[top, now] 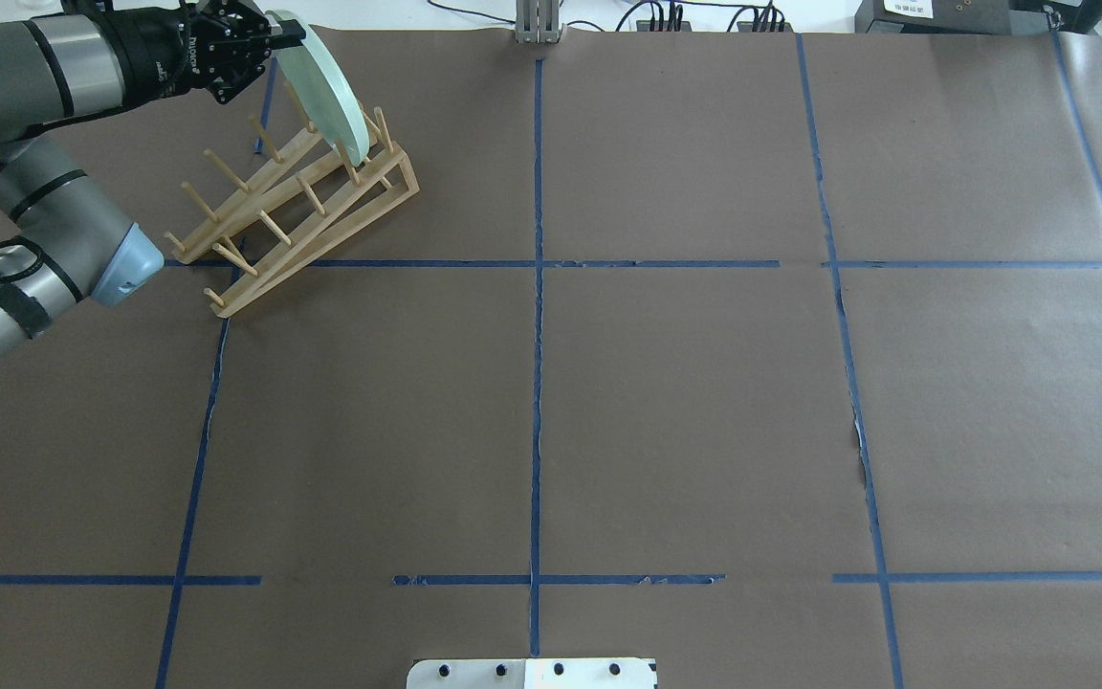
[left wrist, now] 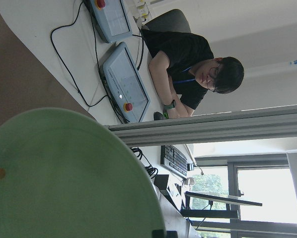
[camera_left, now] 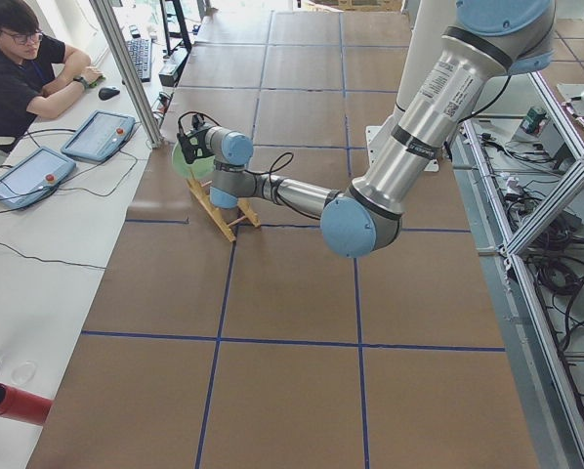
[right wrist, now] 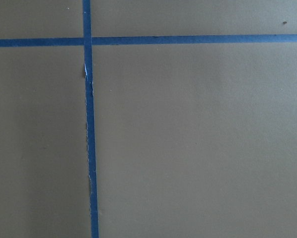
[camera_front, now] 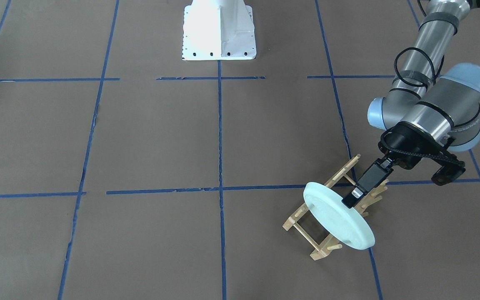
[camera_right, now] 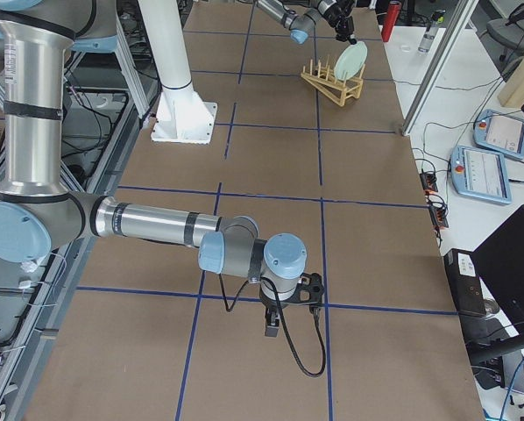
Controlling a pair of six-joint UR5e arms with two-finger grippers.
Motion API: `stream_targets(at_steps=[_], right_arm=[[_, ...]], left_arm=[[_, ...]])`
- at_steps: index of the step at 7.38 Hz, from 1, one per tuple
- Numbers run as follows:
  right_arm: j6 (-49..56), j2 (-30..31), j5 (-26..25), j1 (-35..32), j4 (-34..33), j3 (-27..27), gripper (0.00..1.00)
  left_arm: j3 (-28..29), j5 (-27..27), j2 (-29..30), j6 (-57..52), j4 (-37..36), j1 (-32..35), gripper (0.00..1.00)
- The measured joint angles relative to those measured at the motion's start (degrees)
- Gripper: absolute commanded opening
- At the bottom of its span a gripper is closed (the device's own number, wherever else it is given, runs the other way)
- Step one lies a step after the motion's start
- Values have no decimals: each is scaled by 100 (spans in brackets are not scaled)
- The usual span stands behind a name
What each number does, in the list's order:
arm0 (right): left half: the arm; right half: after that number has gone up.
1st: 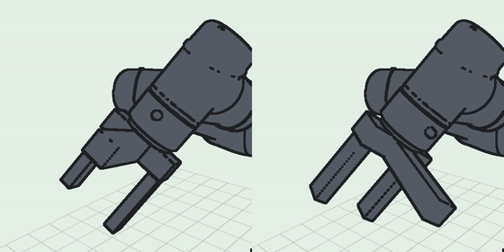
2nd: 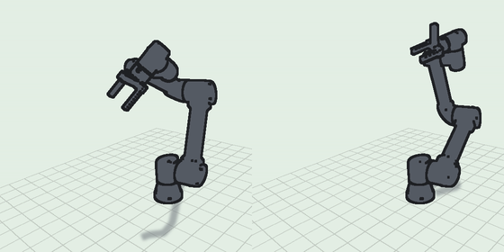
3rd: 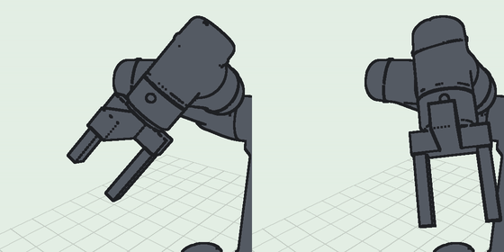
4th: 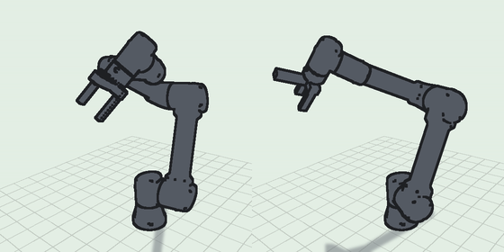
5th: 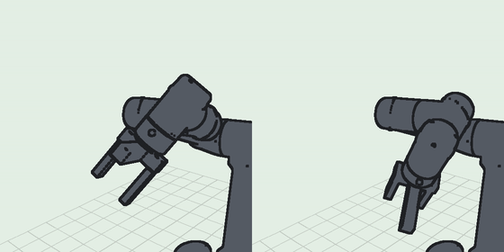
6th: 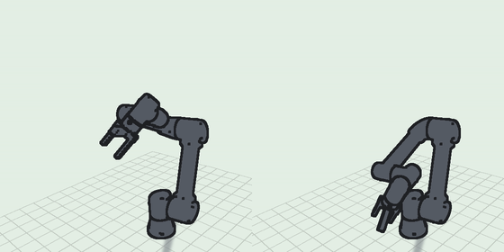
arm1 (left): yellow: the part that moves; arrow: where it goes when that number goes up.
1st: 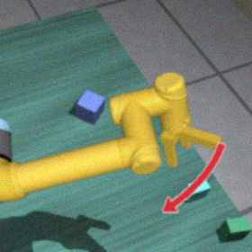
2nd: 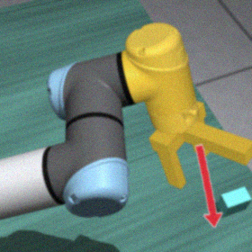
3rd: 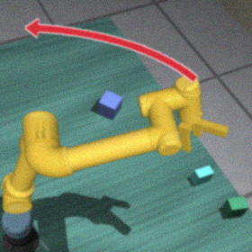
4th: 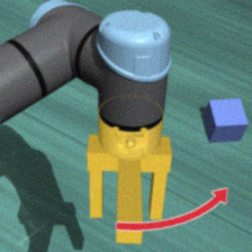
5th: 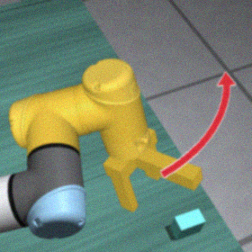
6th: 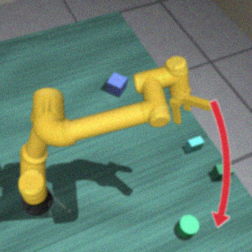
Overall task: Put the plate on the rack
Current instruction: 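Lower the plate into the rack slots and open the left gripper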
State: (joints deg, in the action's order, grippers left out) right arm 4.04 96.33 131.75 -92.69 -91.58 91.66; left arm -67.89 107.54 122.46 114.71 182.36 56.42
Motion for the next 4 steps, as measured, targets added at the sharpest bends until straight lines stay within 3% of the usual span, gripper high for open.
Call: stream_targets(at_steps=[1, 4], right_arm=[[0, 0, 0, 1, 0, -3, 100], [0, 0, 0, 1, 0, -5, 100]], left_arm=[[-3, -1, -10, -6, -92, -7, 100], [-128, 137, -12, -227, -604, 14, 100]])
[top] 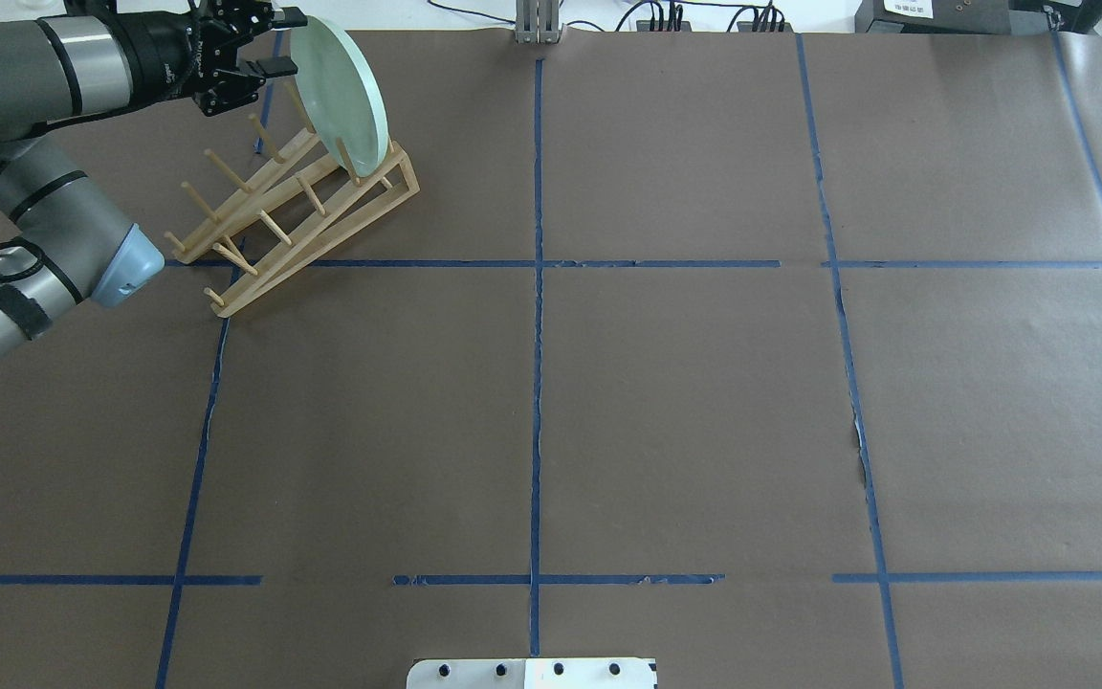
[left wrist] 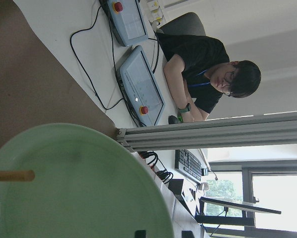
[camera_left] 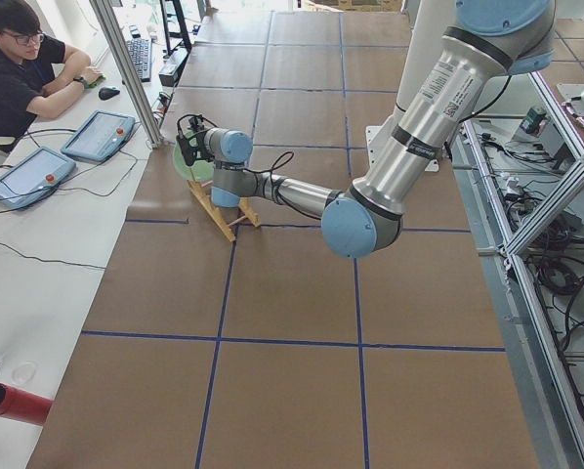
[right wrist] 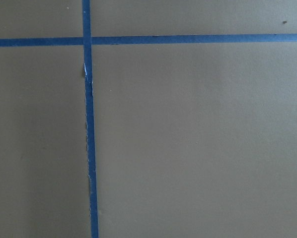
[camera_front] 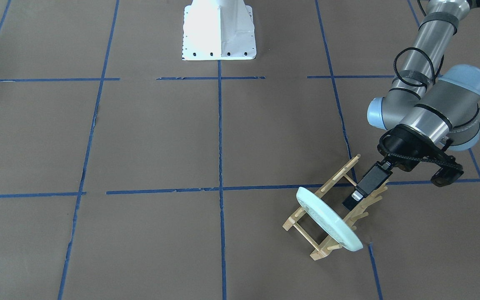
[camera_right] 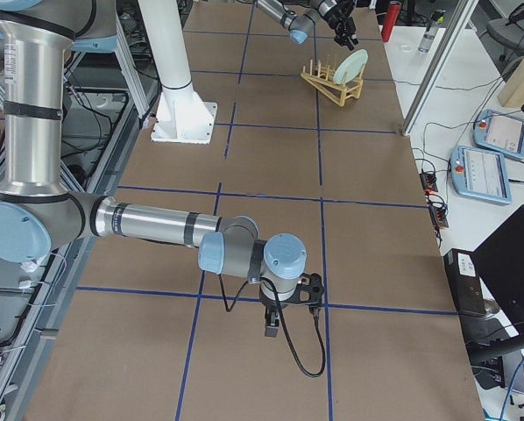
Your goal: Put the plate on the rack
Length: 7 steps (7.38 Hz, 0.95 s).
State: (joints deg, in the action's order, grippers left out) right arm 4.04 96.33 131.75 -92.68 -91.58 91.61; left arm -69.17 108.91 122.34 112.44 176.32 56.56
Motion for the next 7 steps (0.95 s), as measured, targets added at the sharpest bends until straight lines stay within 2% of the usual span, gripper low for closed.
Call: stream_targets(at_steps=[1, 3, 5, 6, 7], right_arm=[[0, 0, 0, 0, 0, 1, 100], [0, 0, 0, 1, 0, 2, 100], [0, 0, 0, -3, 0, 4, 100], [0, 0, 0, -2, 0, 2, 100], [0, 0, 0, 0, 0, -1, 100]], left_arm=[[-143, 371, -11, -168, -407, 81, 100], [-714, 1540, -181, -853, -1842, 404, 100], [-1572, 2167, -700, -2736, -4059, 680, 100], [-2022, 2245, -1059, -3934, -5167, 749, 100], [-2421, 2259, -1487, -5171, -5981, 857, 100]])
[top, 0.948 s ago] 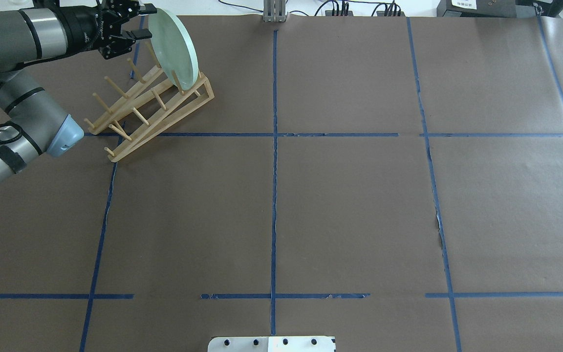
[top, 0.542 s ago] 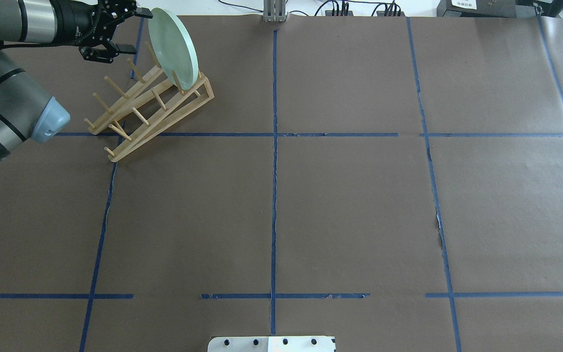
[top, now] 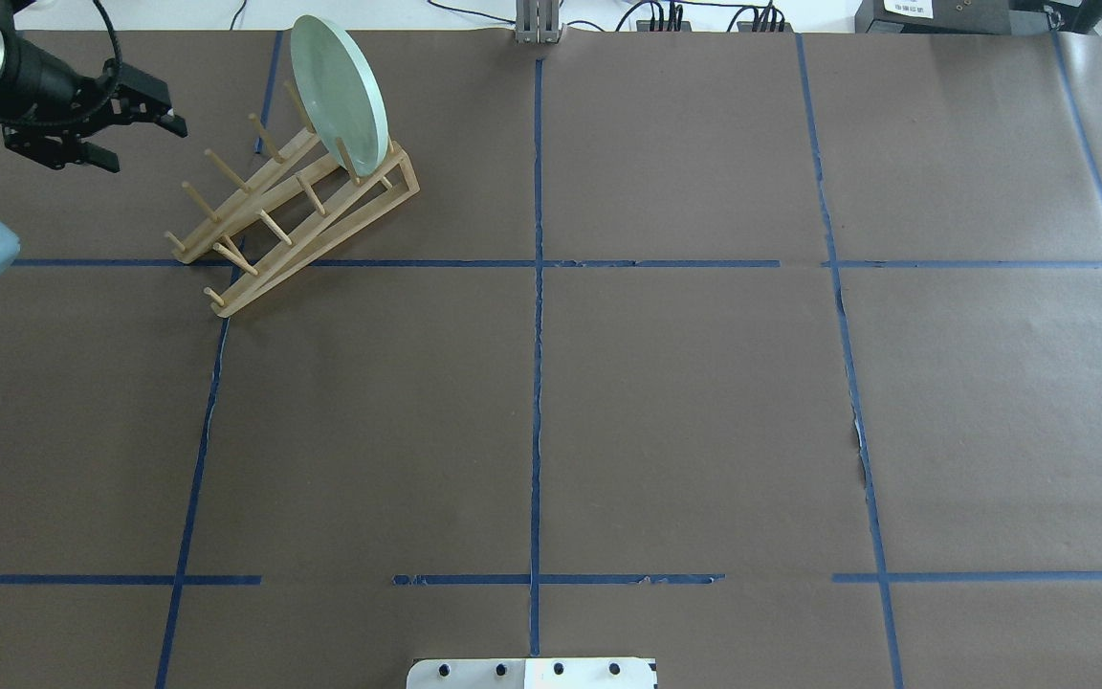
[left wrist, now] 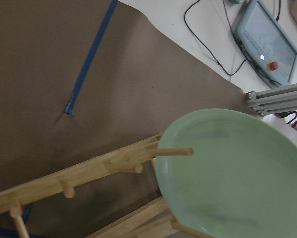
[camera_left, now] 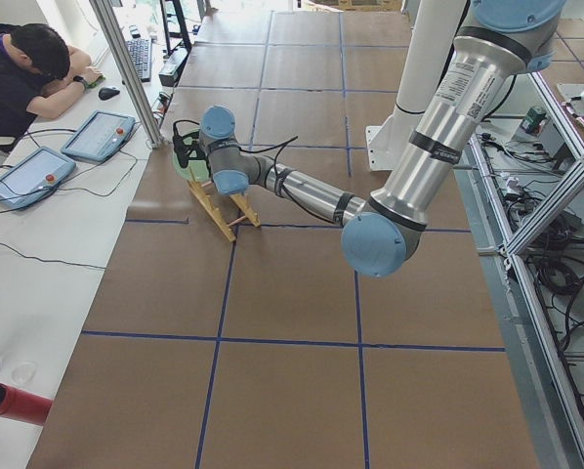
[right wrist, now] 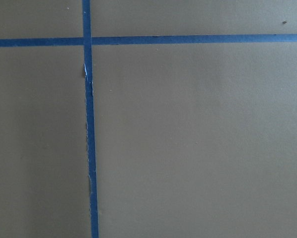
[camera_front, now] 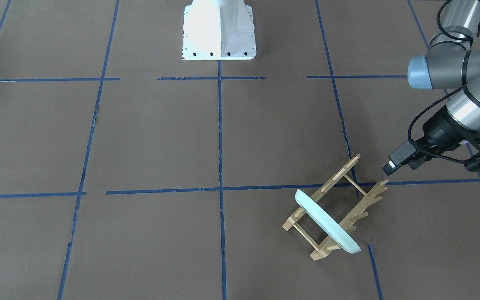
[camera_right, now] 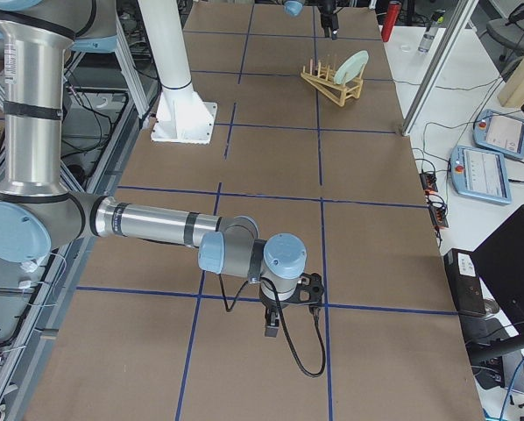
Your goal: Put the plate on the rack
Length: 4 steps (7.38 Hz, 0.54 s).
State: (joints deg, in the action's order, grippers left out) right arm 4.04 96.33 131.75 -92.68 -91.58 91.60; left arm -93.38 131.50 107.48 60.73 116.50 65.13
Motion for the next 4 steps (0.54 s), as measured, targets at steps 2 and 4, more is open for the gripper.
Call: stream_targets(at_steps=[2, 4], right_arm=[[0, 0, 0, -1, 0, 3, 100], [0, 0, 0, -2, 0, 6, 100]], left_arm=[[-391, 24, -853, -2531, -795, 529, 100], [-395, 23, -1335, -4995, -1727, 1299, 100]])
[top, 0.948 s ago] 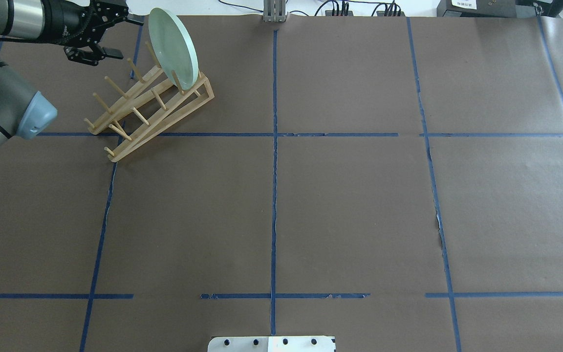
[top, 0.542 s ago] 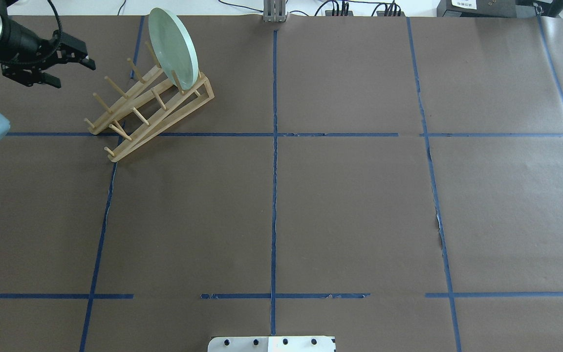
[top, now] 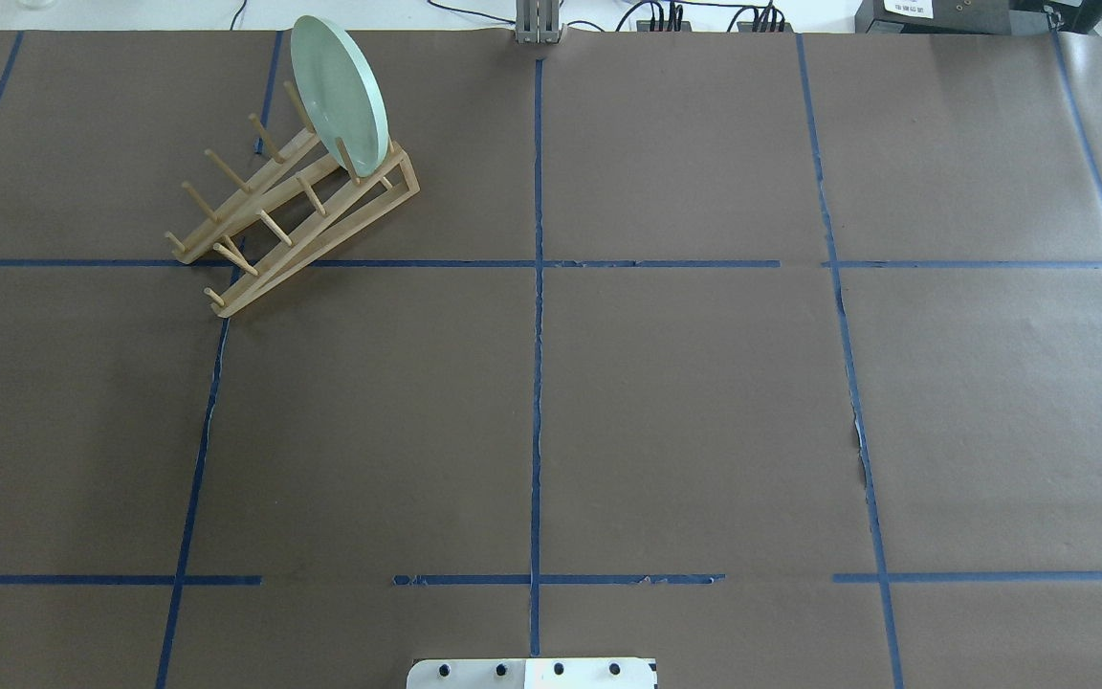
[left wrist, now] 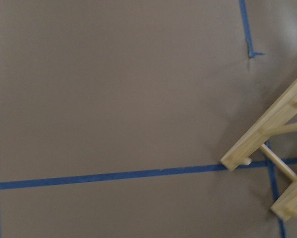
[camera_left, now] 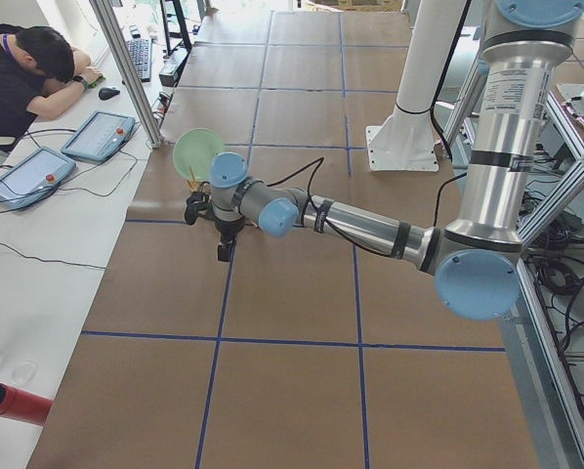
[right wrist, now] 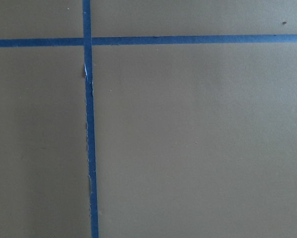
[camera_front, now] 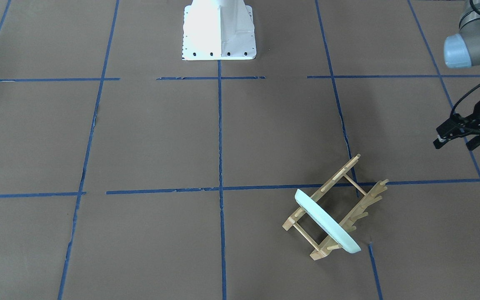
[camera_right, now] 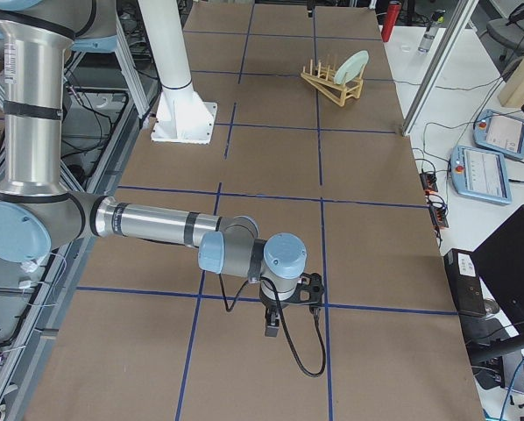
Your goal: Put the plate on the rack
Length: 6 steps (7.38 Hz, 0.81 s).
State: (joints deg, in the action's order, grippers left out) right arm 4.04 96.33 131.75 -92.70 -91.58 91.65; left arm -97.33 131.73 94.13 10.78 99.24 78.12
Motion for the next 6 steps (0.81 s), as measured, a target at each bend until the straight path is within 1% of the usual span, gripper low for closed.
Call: stream_targets(at_steps=[1, 2, 3, 4, 6], right_arm=[[0, 0, 0, 3, 0, -3, 100], [0, 0, 0, 3, -1, -6, 100], [0, 0, 0, 1, -4, -6, 100], [0, 0, 0, 1, -2, -3, 100], [0, 0, 0, 2, 0, -3, 100]], left_arm=[[29, 0, -198, -857, -394, 414, 100], [69, 12, -420, -1307, -585, 853, 100], [129, 26, -588, -1497, -660, 1215, 100], [188, 40, -669, -1568, -685, 1394, 100], [230, 41, -703, -1613, -647, 1481, 100]])
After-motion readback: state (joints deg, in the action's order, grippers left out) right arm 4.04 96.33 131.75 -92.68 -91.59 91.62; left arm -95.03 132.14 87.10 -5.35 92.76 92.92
